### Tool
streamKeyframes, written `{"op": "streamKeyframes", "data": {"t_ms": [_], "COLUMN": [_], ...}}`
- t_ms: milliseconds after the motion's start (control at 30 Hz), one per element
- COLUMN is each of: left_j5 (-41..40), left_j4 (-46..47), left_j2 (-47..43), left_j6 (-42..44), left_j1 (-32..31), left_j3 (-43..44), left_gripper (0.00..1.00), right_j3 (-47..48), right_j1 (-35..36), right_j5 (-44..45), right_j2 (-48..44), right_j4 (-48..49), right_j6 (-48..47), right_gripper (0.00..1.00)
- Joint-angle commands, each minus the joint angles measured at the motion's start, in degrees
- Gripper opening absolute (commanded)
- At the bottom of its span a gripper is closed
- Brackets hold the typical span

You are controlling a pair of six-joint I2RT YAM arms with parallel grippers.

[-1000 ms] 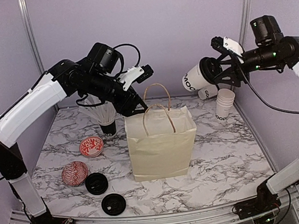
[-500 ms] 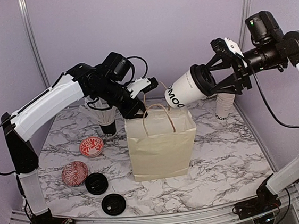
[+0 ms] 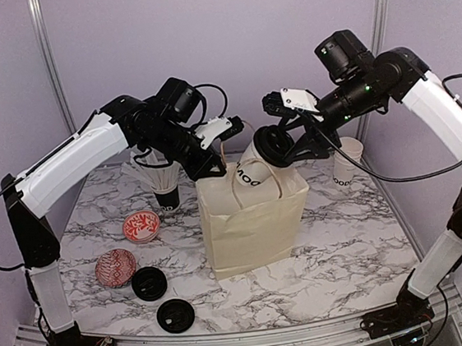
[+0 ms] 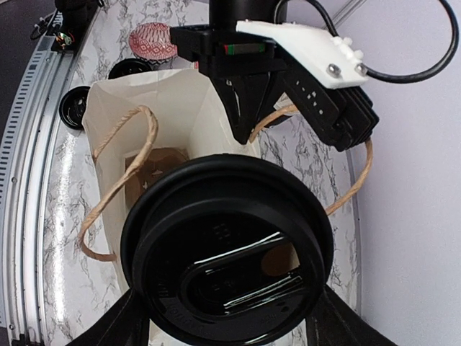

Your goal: Pack the takeout coffee

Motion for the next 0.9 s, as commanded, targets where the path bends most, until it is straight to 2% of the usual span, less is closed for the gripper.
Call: {"op": "streamKeyframes", "data": {"t_ms": [0, 167, 600, 700, 867], "left_j5": [-0.9, -4.3, -10.0, -9.8, -7.3], "left_j4": [-0.9, -0.8, 1.7, 2.3, 2.5], "left_j2": [-3.3, -3.4, -3.6, -3.6, -5.5], "left_j6": [-1.2, -1.0, -2.9, -3.8, -5.7], "left_j1": [-1.0, -2.7, -5.9, -6.4, -7.6], "left_j3": [2.0, 2.0, 1.8, 1.3, 1.4], "left_gripper": [0.0, 0.0, 0.0, 0.06, 0.29], "right_j3": [2.7, 0.4, -7.3, -10.1, -14.2], "right_j1": [3.0, 6.1, 7.0, 7.4, 8.5], "right_j5": [7.3, 12.6, 12.4, 13.1, 12.8], "right_j2": [1.9, 2.1, -2.1, -4.3, -7.2], "right_j4": [1.1, 1.2, -0.9, -0.4, -0.1], "right_j6": [1.9, 2.5, 3.8, 3.8, 3.6], "right_gripper": [0.54, 0.52, 0.5, 0.5, 0.49]}}
